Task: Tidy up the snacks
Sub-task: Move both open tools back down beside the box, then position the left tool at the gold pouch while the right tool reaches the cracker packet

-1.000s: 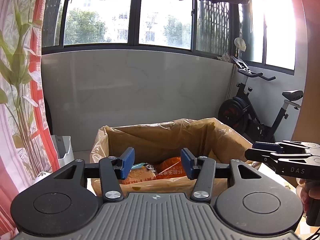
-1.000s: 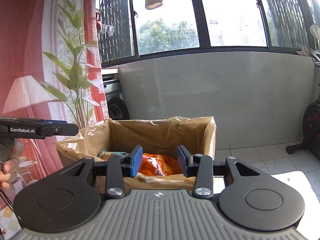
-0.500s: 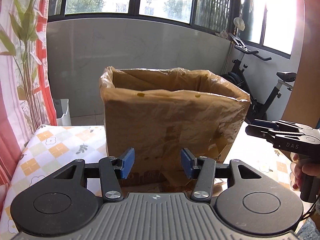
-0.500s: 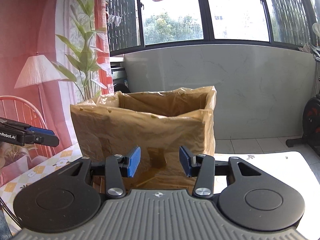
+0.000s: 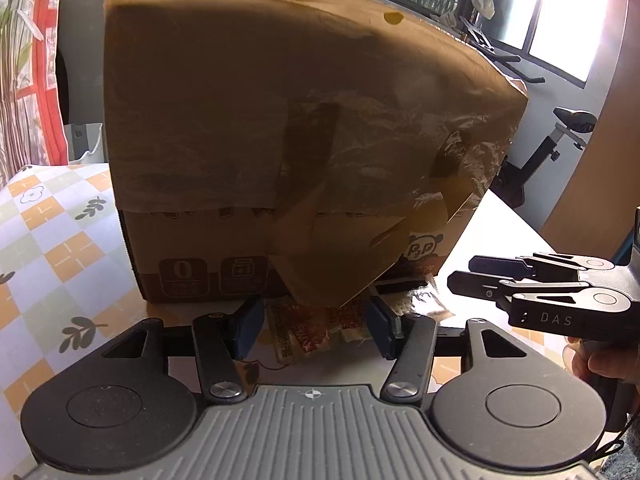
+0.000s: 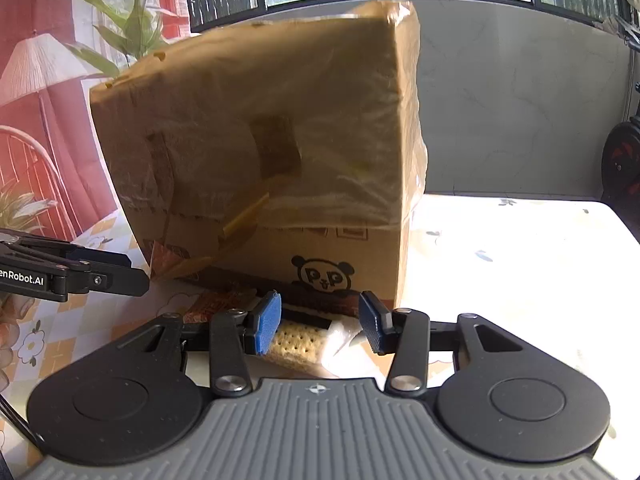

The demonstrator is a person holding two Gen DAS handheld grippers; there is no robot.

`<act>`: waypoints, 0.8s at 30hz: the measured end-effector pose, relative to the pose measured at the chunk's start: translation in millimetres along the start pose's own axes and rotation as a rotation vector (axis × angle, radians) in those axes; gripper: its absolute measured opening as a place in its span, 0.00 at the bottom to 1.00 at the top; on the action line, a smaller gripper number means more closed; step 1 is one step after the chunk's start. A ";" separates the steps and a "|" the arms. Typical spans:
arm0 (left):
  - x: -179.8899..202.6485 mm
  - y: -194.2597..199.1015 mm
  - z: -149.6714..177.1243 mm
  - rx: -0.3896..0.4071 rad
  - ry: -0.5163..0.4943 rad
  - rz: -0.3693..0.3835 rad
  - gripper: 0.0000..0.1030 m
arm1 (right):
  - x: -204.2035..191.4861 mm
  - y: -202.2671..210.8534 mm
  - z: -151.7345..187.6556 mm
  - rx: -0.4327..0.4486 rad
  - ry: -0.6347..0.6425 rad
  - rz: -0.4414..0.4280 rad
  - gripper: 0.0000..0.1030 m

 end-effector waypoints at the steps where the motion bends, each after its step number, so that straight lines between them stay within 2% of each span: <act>1: 0.2 -6.1 1.0 -0.004 0.006 0.002 0.63 | 1.6 -3.9 5.4 -0.018 -0.007 0.000 0.45; 3: -1.1 -17.4 1.5 -0.013 0.025 0.015 0.70 | 5.3 -9.0 13.0 -0.036 -0.019 0.006 0.45; 5: -2.7 -25.1 0.9 -0.010 0.035 0.012 0.71 | 6.6 -13.7 16.3 -0.046 -0.026 0.015 0.46; 8: -4.3 -33.8 2.1 -0.002 0.042 0.017 0.72 | 7.8 -20.0 17.0 -0.044 -0.020 0.043 0.54; 13: -0.7 -49.0 -1.2 -0.004 0.031 0.013 0.72 | 7.0 -32.5 15.9 -0.042 -0.011 0.064 0.54; 20: -7.0 -56.1 15.0 -0.034 0.013 0.020 0.72 | 8.5 -38.1 14.2 -0.036 -0.025 0.046 0.57; 24: -16.1 -53.1 25.5 -0.041 0.021 0.015 0.79 | 9.0 -38.2 14.2 -0.034 -0.053 0.017 0.57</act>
Point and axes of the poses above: each gripper's, at about its wrist camera, not at the fingertips, and y roughly against the way its jaws point, x to its right, z to its underside, the point moved 10 cm from there along -y, roughly the way its jaws point, and after that the axes turned 2 degrees about z, right-handed, at the moved point
